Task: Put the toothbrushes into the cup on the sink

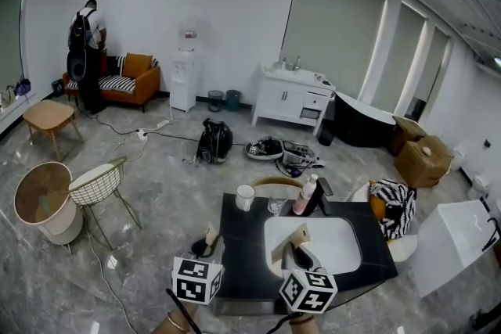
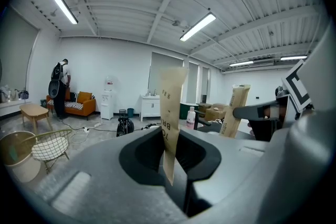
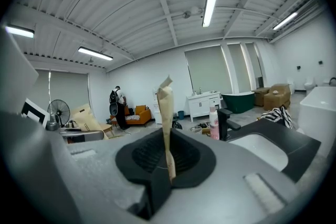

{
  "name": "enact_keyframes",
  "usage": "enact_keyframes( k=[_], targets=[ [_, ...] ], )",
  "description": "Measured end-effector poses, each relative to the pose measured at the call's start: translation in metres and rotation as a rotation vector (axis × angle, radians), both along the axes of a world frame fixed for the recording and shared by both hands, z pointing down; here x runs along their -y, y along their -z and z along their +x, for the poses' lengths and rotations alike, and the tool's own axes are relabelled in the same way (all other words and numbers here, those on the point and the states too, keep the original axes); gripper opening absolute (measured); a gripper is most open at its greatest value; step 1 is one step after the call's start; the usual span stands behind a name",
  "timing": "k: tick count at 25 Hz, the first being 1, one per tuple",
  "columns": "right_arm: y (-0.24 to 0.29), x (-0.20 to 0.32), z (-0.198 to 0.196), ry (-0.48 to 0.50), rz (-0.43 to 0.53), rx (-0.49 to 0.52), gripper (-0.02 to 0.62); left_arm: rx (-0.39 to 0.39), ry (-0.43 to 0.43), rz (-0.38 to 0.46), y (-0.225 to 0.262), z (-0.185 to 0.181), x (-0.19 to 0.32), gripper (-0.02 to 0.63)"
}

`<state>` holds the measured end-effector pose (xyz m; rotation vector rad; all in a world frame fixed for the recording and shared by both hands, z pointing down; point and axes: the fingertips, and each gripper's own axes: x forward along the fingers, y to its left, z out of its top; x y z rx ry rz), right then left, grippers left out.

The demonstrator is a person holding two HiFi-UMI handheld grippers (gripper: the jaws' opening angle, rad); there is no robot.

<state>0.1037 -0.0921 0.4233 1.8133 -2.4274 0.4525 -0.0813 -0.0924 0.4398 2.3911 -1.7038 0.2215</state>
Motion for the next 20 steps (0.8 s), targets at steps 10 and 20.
enact_keyframes(
  k=[10,20],
  targets=[
    [-0.001,0.053,-0.019,-0.044,-0.005,0.003,0.028,-0.011,-0.012,0.011,0.000,-0.030,0.057,0.040],
    [-0.028,0.089,-0.014,-0.053,-0.068,0.012,0.028,-0.033,-0.010,-0.040,-0.030,-0.032,0.093,0.040]
  ],
)
